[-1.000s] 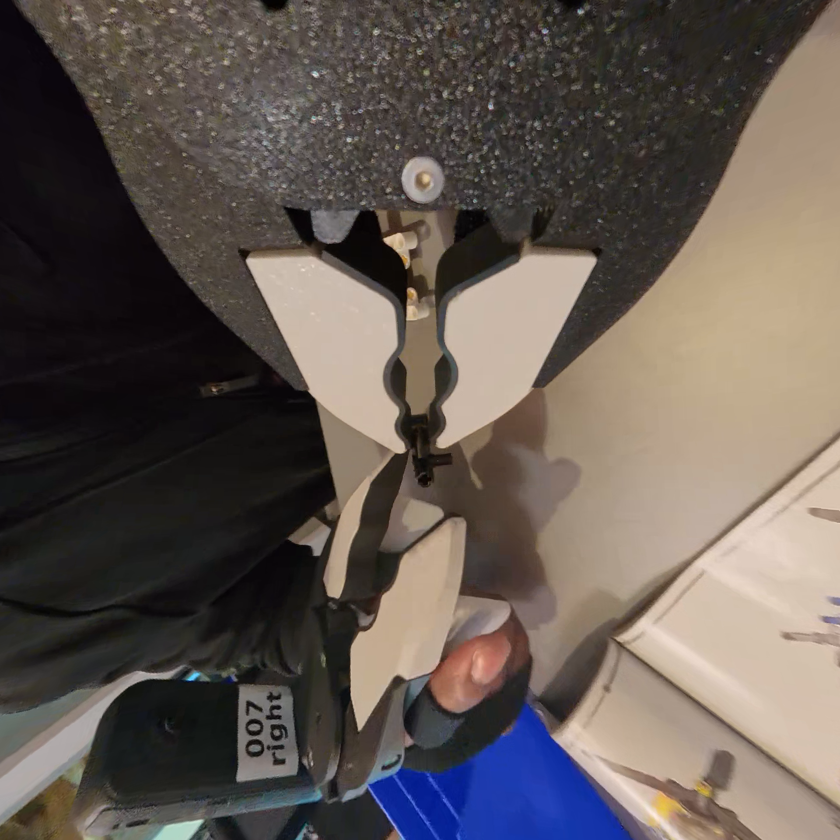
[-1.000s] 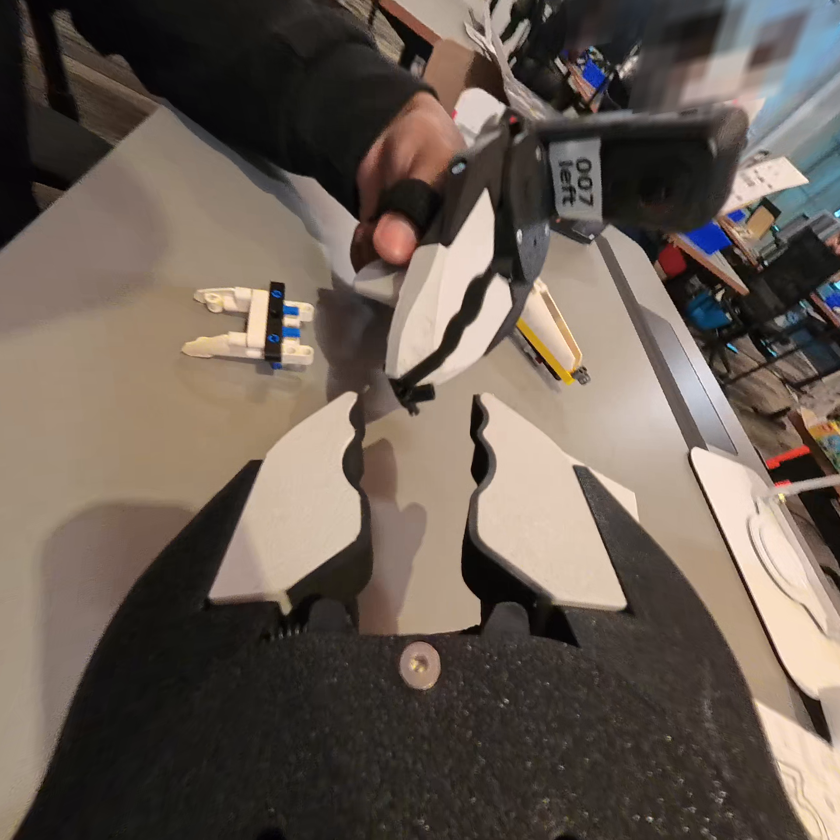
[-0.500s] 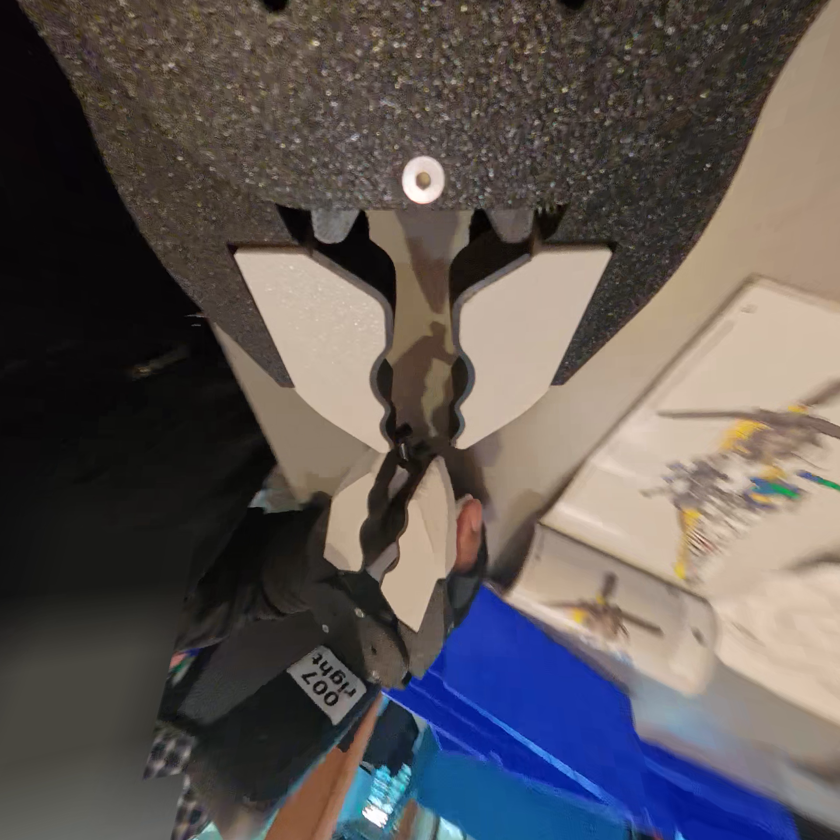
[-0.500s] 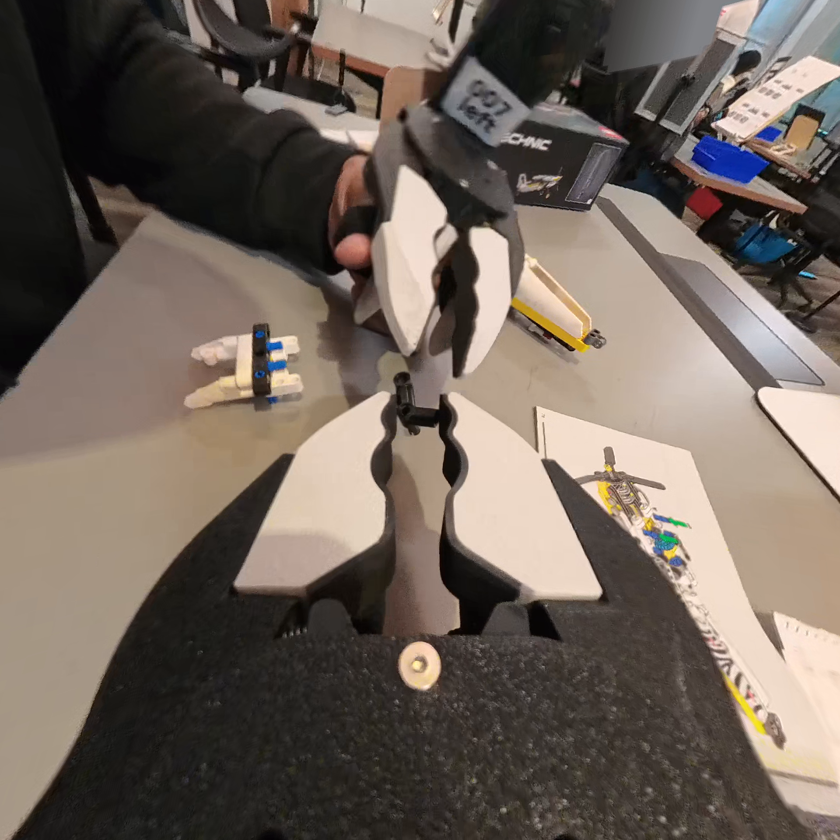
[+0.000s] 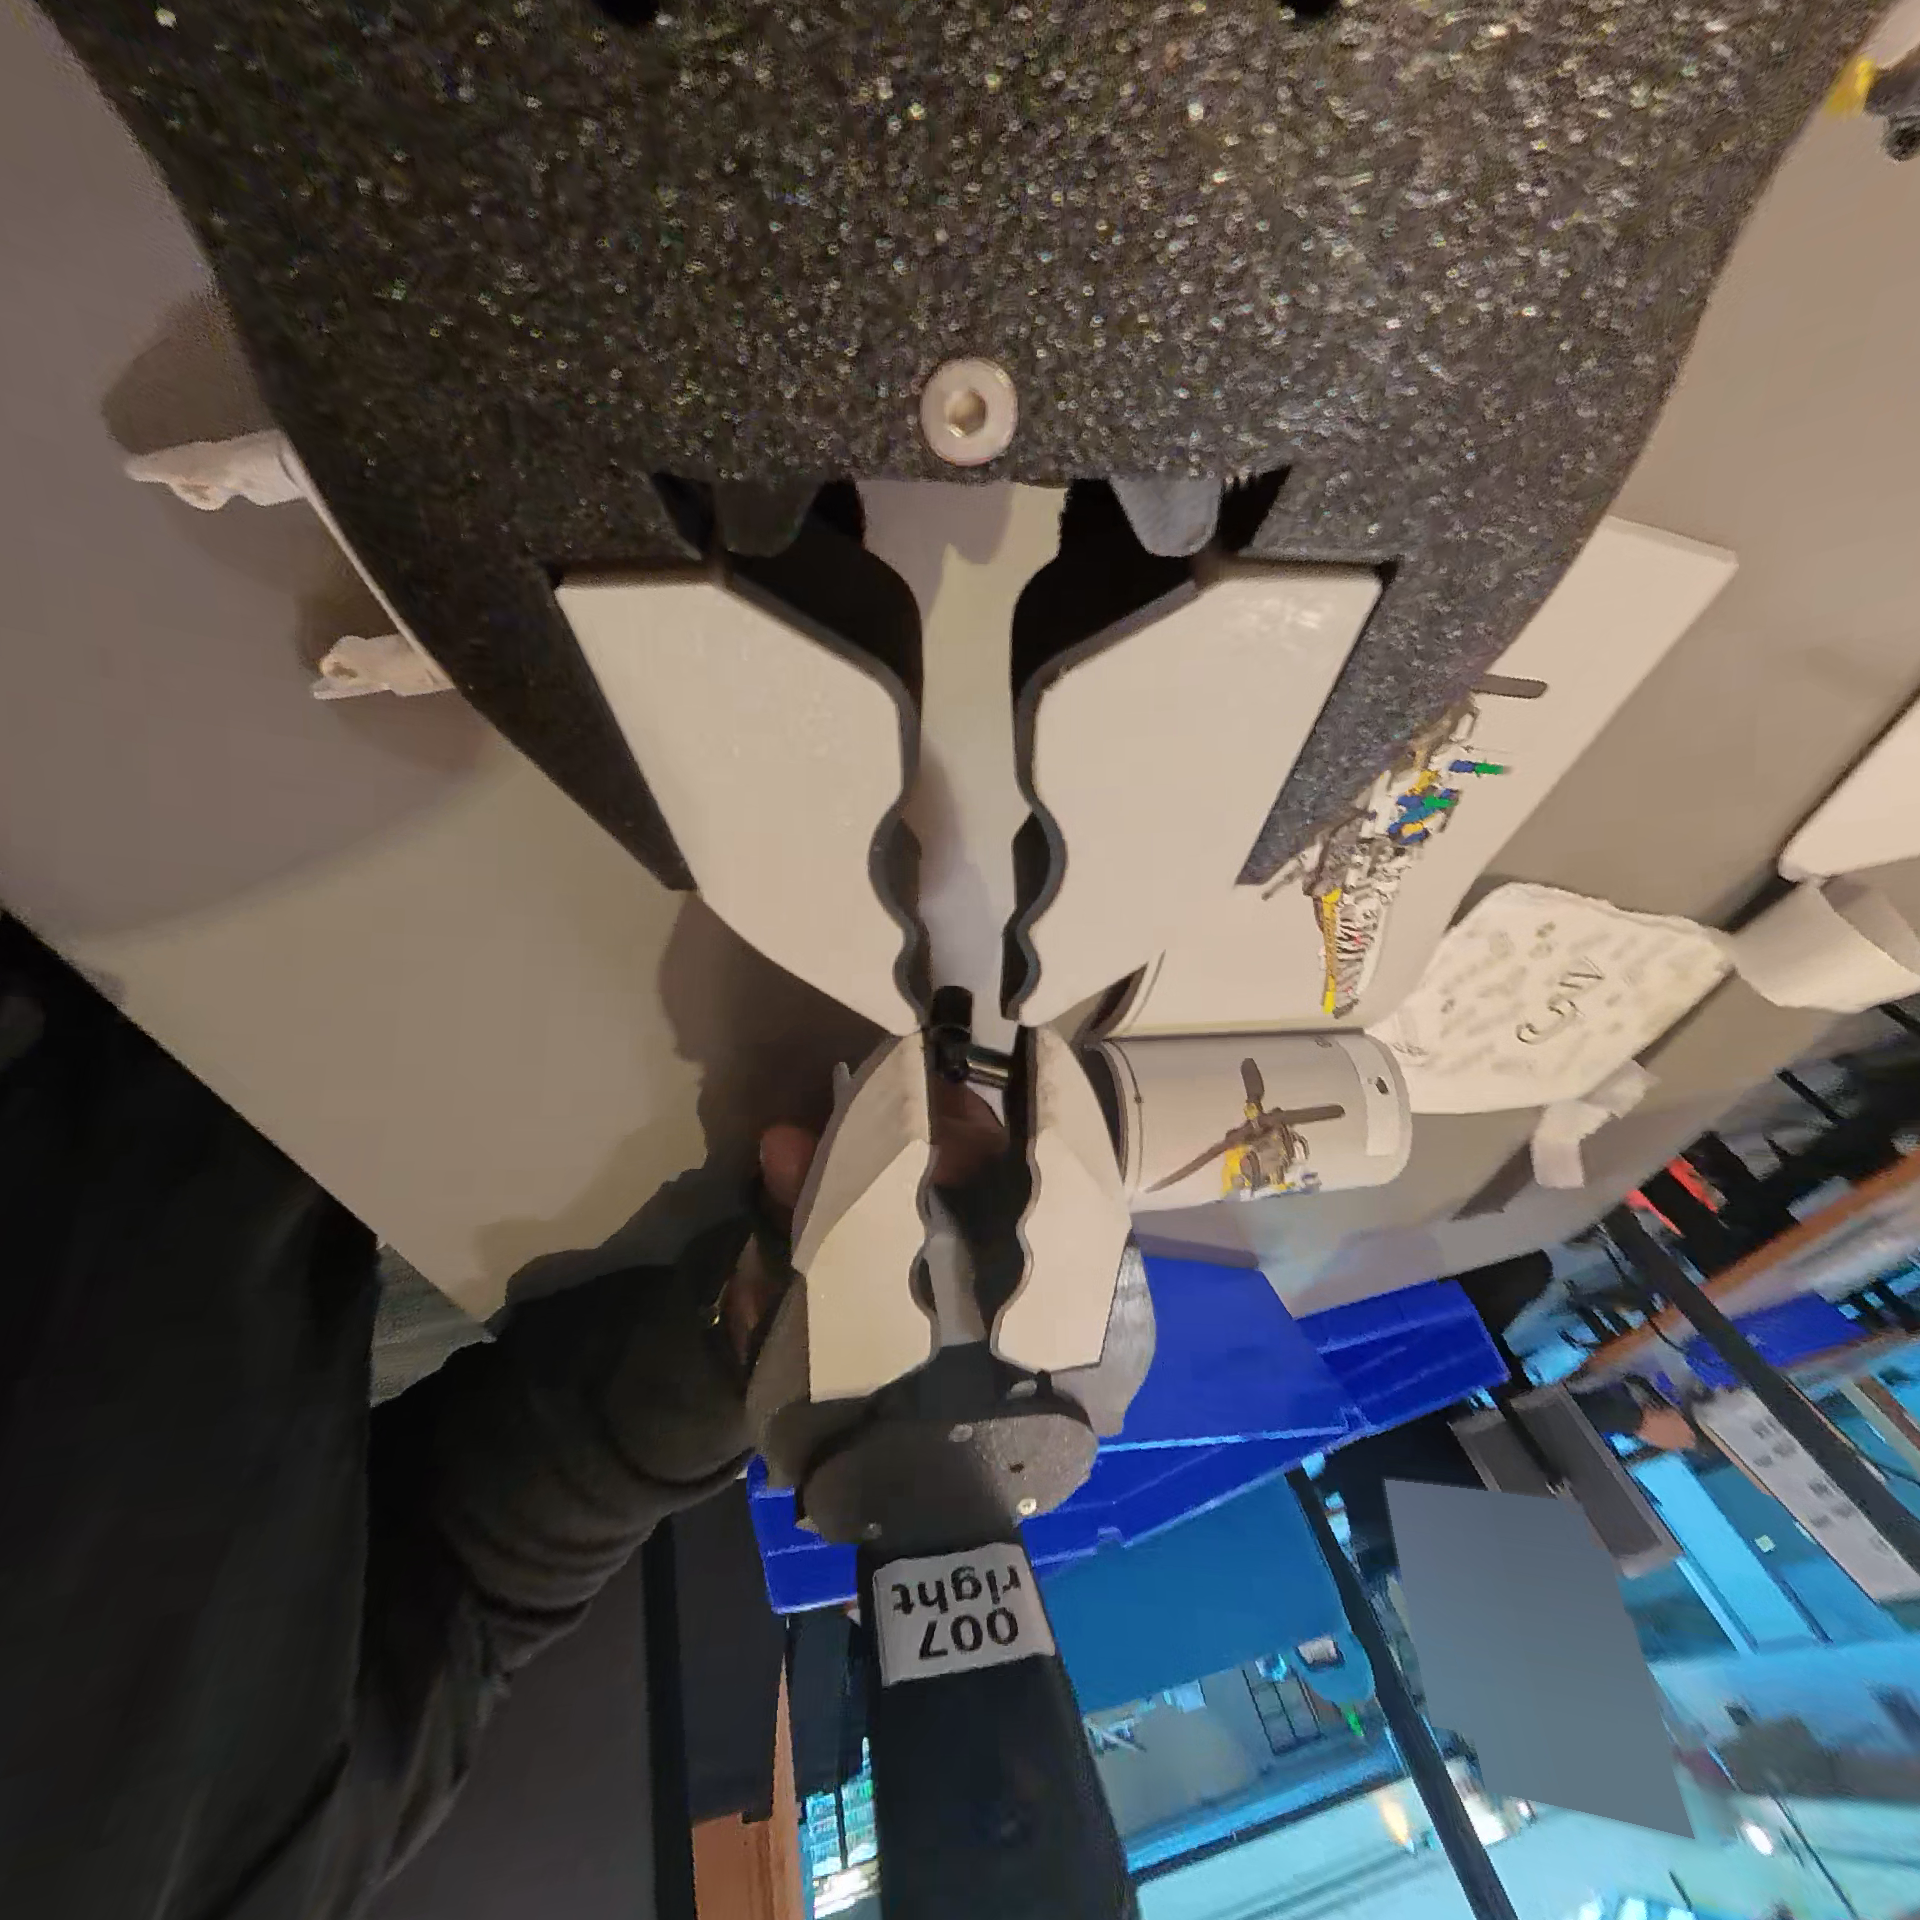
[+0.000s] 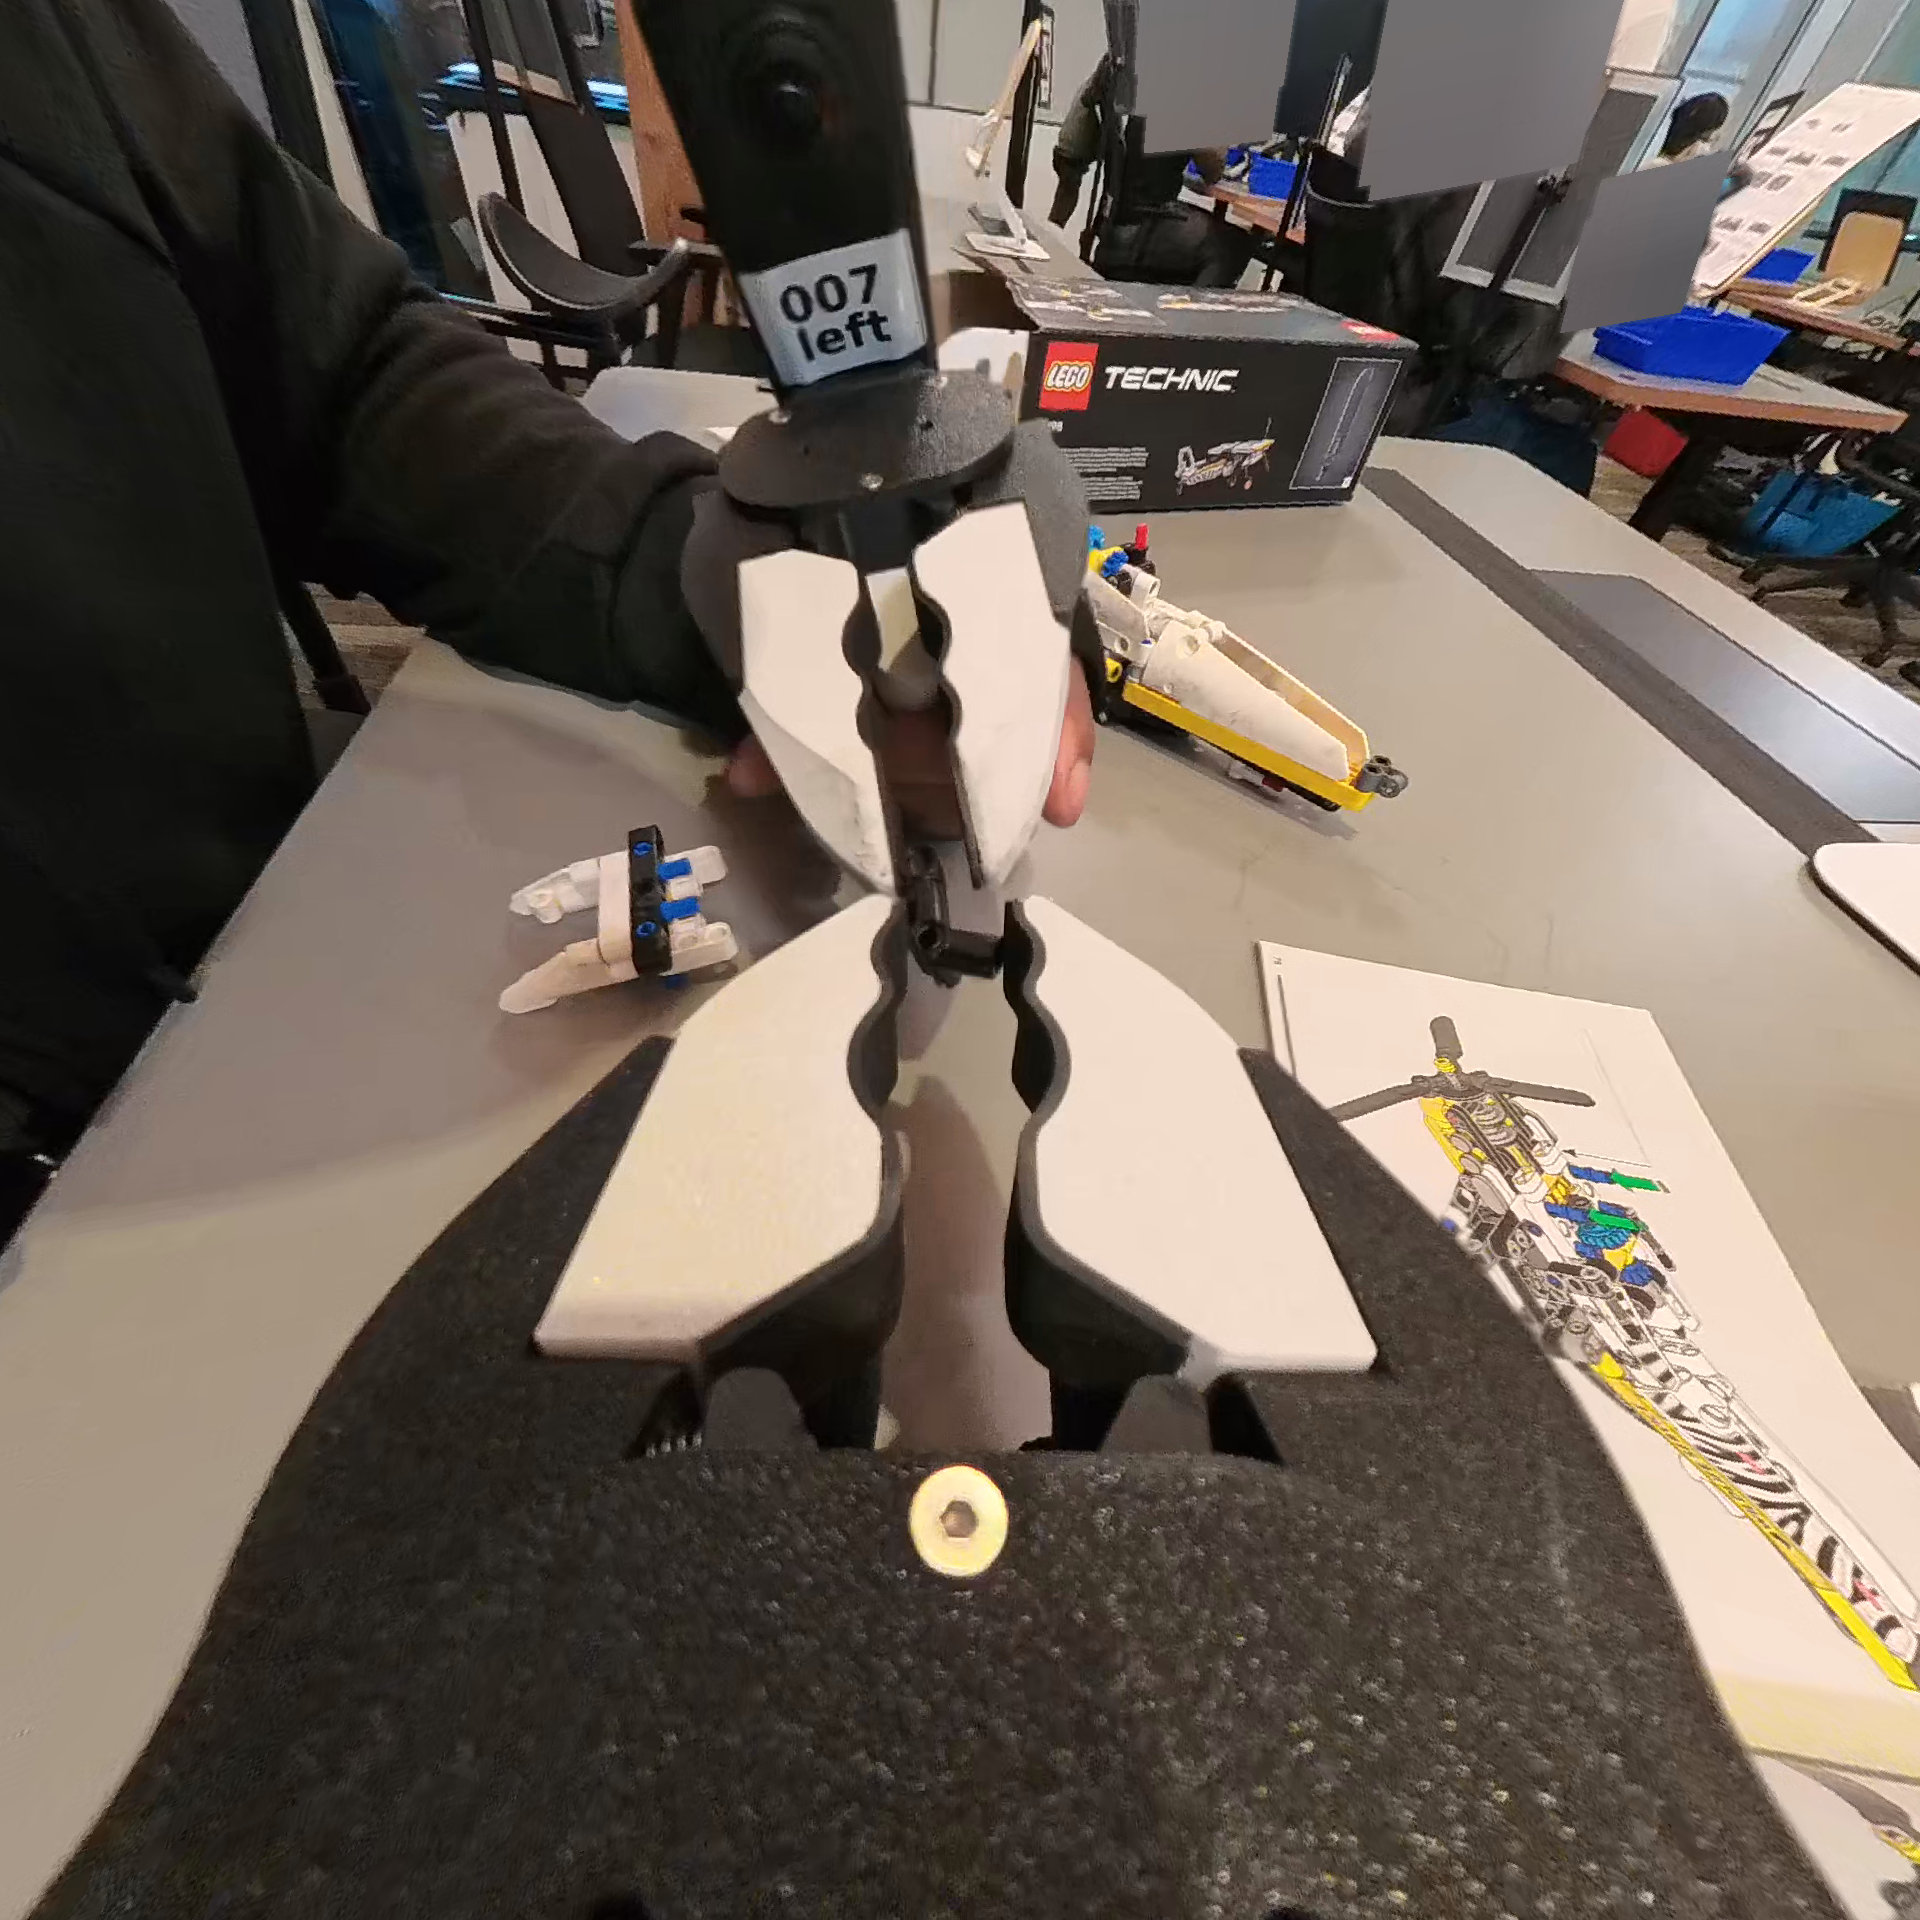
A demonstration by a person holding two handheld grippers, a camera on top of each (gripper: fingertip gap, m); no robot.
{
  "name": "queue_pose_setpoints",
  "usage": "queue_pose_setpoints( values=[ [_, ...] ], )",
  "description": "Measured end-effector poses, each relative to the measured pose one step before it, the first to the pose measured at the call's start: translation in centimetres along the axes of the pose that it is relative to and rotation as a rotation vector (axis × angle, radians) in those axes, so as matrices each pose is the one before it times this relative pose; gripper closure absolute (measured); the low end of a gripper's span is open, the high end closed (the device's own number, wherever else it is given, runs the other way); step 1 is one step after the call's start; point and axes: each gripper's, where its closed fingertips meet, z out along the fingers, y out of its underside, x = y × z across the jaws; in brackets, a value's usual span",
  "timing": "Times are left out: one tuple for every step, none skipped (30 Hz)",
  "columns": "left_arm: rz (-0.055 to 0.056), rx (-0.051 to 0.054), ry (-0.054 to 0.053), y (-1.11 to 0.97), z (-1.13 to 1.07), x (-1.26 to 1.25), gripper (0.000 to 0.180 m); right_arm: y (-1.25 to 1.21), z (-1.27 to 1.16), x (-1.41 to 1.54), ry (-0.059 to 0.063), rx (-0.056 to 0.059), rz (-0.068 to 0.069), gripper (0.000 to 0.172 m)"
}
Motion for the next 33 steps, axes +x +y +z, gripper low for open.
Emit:
queue_pose_setpoints(
  values=[
    [0.0257,0.0042,-0.0037,-0.09,-0.007,0.079,0.167,-0.009,0.003,-0.036,-0.0031,0.0019,0.0033,0.155],
    [0.0245,0.0012,0.0022,-0.026,0.007,0.177,0.17,-0.021,0.007,-0.08,-0.005,0.0026,0.0019,0.155],
    [0.0219,0.0033,0.0029,-0.033,0.027,0.213,0.171,-0.011,0.012,-0.114,-0.0076,0.0014,0.0001,0.155],
    [0.0203,-0.0011,-0.0025,0.03,0.054,0.113,0.171,-0.003,0.014,-0.095,-0.0059,0.0007,-0.0005,0.155],
    [0.018,-0.001,-0.0038,0.0,0.015,0.078,0.171,-0.003,-0.002,-0.071,-0.0041,0.0019,-0.0008,0.155],
    [0.0124,0.0032,-0.005,-0.056,-0.014,0.011,0.171,-0.046,-0.01,-0.056,-0.0048,0.0045,0.001,0.155],
    [0.0107,0.0057,-0.0043,-0.1,-0.007,0.034,0.171,-0.076,-0.019,-0.03,-0.0045,0.0058,0.004,0.155],
    [0.0124,0.0052,-0.0081,-0.097,-0.014,0.002,0.171,-0.077,-0.022,-0.014,-0.0035,0.0041,0.0039,0.155],
    [0.0144,0.0004,-0.0071,-0.049,0.011,0.028,0.171,-0.008,-0.028,-0.04,-0.0047,-0.0003,0.0001,0.155],
    [0.0159,-0.0068,-0.0034,0.037,0.037,0.07,0.171,0.085,-0.009,-0.073,-0.005,-0.0059,-0.0049,0.155],
    [0.014,-0.0155,-0.0031,0.157,0.037,0.039,0.171,0.144,0.008,-0.069,-0.0013,-0.0094,-0.0097,0.155],
    [0.0089,-0.0135,0.0031,0.126,0.016,0.125,0.171,0.125,0.021,-0.088,0.0001,-0.0088,-0.0133,0.155],
    [0.0025,-0.0055,0.0049,0.008,-0.012,0.14,0.171,0.043,0.017,-0.1,0.0007,-0.0067,-0.0148,0.155],
    [-0.0037,0.0013,0.0028,0.008,-0.049,0.04,0.171,0.008,0.004,-0.04,0.0042,-0.0068,-0.012,0.155],
    [-0.008,0.0047,0.0071,0.02,-0.047,0.021,0.171,0.007,0.013,-0.015,0.0054,-0.0079,-0.0102,0.155],
    [-0.0088,0.0066,0.0094,0.001,-0.059,0.025,0.171,0.0,-0.003,-0.008,0.0071,-0.0064,-0.0101,0.155],
    [-0.0104,0.0046,0.005,0.0,-0.022,-0.039,0.171,0.006,-0.029,0.017,0.0067,-0.0052,-0.0037,0.155],
    [-0.0092,0.0041,0.0049,0.008,-0.021,-0.008,0.171,0.048,-0.052,0.009,0.0019,-0.0046,0.0044,0.155],
    [-0.0058,0.0011,0.0024,0.046,-0.01,-0.006,0.171,0.07,-0.094,0.003,-0.0007,-0.0028,0.0067,0.155],
    [-0.0064,0.0016,0.0031,0.04,-0.007,0.007,0.172,0.117,-0.134,0.002,-0.0016,-0.0032,0.0054,0.156],
    [-0.0119,0.0008,0.0018,0.084,-0.131,-0.05,0.172,0.166,-0.289,0.216,0.0112,-0.0036,0.0041,0.156],
    [-0.0216,0.0109,-0.028,0.092,-0.56,-0.657,0.171,0.094,-0.572,0.503,0.0208,0.0066,0.0101,0.156],
    [-0.0446,0.0284,-0.0238,-0.107,-0.862,-0.842,0.172,0.048,-0.684,0.526,0.0084,0.0114,0.0252,0.156],
    [-0.046,0.0257,-0.0107,-0.22,-0.729,-0.62,0.172,0.015,-0.602,0.405,0.0045,0.009,0.0235,0.156],
    [-0.0247,0.0128,-0.0301,-0.14,-0.435,-0.691,0.172,-0.098,-0.43,0.23,0.0099,0.0095,0.0025,0.156],
    [-0.0183,0.0041,-0.0168,-0.086,-0.075,-0.394,0.172,-0.198,-0.256,-0.025,0.0066,0.0072,-0.0093,0.156],
    [-0.0162,-0.0048,0.0031,-0.074,0.233,-0.04,0.172,-0.183,-0.083,-0.142,0.0048,0.0007,-0.0079,0.156],
    [-0.0024,-0.0056,-0.0077,-0.144,0.383,-0.046,0.172,-0.147,-0.044,-0.07,0.0125,-0.002,-0.0045,0.155],
    [0.0102,-0.0038,-0.004,-0.236,0.461,0.088,0.172,-0.187,-0.118,-0.021,0.0181,-0.0006,-0.0018,0.155],
    [0.0078,-0.0025,0.0064,-0.368,0.54,0.208,0.172,-0.221,-0.252,0.087,0.0251,-0.0016,0.0017,0.155],
    [0.0042,-0.0015,0.0022,-0.473,0.609,0.091,0.172,-0.224,-0.441,0.254,0.037,-0.0025,0.0031,0.155],
    [0.0057,-0.0064,-0.0024,-0.499,0.665,-0.034,0.172,-0.182,-0.599,0.422,0.0467,-0.0035,0.0022,0.155],
    [0.0079,-0.0095,0.0059,-0.513,0.735,0.013,0.172,-0.143,-0.786,0.548,0.0528,-0.0036,0.001,0.155]
  ],
)
